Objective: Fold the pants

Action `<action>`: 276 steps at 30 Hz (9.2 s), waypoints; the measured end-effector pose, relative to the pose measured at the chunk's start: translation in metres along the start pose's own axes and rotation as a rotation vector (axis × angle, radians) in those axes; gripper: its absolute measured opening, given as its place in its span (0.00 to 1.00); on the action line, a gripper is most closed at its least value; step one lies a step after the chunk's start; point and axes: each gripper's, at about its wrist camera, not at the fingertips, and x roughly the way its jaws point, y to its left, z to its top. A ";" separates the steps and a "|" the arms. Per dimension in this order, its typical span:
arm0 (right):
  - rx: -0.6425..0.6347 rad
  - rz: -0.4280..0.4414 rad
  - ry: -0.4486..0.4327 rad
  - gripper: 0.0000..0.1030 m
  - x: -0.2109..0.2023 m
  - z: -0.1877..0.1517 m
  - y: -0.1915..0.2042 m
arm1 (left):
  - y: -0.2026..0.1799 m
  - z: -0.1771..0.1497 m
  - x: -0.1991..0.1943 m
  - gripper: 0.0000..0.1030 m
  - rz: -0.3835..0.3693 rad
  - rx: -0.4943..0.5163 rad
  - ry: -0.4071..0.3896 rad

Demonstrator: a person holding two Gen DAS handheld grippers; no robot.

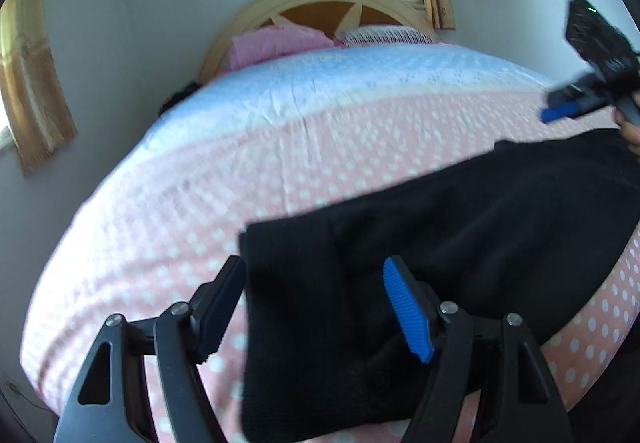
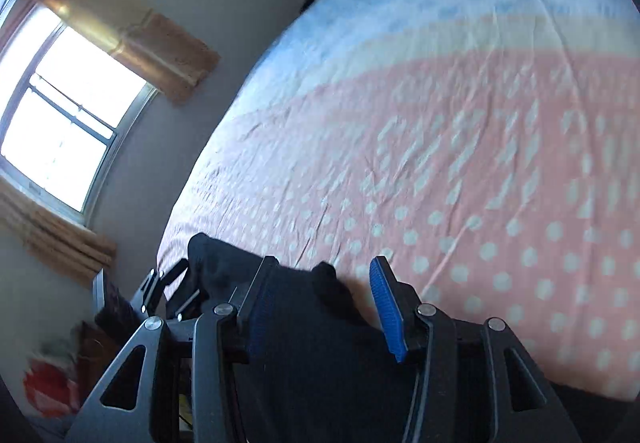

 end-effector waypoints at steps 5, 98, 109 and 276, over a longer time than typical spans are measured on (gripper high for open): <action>0.060 0.041 0.110 0.10 0.038 -0.001 0.003 | 0.006 -0.007 0.004 0.76 -0.031 -0.034 -0.009; -0.009 -0.590 -0.622 0.11 -0.356 -0.190 -0.108 | -0.150 0.052 -0.044 1.00 -0.161 -0.023 -0.063; -0.306 -0.674 -0.223 0.21 -0.200 -0.184 -0.077 | -0.209 0.077 -0.036 1.00 -0.414 0.024 -0.021; -0.561 -0.215 -0.093 0.51 -0.042 -0.191 0.059 | 0.053 -0.032 -0.011 0.78 0.026 -0.501 0.124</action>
